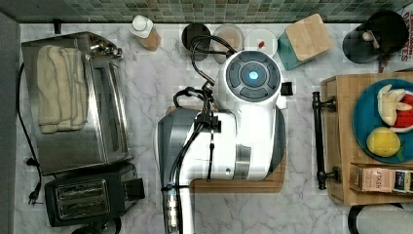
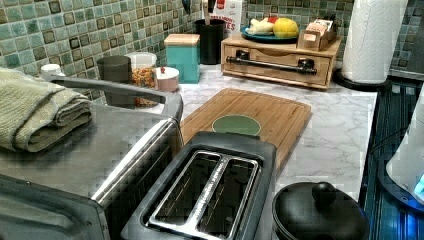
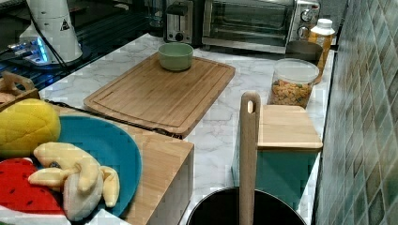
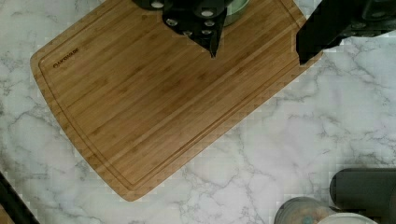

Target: Open the drawer.

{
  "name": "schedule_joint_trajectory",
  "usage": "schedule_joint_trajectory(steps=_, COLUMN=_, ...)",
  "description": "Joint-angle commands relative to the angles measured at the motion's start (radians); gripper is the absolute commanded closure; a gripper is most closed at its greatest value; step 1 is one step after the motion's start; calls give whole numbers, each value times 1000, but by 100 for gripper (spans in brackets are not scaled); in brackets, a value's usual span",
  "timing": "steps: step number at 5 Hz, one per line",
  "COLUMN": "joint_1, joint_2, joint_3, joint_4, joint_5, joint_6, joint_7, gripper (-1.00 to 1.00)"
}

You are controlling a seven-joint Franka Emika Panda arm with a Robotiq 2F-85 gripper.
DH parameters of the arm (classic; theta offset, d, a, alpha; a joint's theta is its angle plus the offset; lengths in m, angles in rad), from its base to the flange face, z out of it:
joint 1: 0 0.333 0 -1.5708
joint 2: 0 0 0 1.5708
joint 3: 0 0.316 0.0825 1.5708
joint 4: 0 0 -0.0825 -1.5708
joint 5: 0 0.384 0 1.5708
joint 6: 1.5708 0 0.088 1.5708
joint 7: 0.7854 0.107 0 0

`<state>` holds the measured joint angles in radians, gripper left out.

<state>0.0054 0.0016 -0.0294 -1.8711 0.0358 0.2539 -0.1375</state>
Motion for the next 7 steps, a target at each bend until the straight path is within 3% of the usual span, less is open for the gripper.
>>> schedule_joint_trajectory(steps=1, joint_1=-1, joint_2=0, joint_3=-1, joint_4=-11, joint_5=7, joint_6=0, joint_7=-1, gripper=-100)
schedule_joint_trajectory(steps=2, joint_1=-15, joint_2=-28, joint_3=-15, joint_4=-70, joint_5=33, joint_6=37, joint_7=-52, gripper=-100)
schedule_joint_trajectory(steps=4, joint_1=-47, joint_2=-122, joint_3=-44, joint_4=-215, joint_5=-71, joint_6=121, joint_7=-413, gripper=-100)
schedule_joint_trajectory(steps=5, joint_1=-66, joint_2=-130, joint_3=-87, joint_4=-257, joint_5=-89, joint_6=164, joint_7=-605, gripper=-100)
schedule_joint_trajectory(steps=7, joint_1=-106, joint_2=-84, joint_3=-162, joint_4=-272, joint_5=-162, joint_6=231, joint_7=-794, gripper=-100)
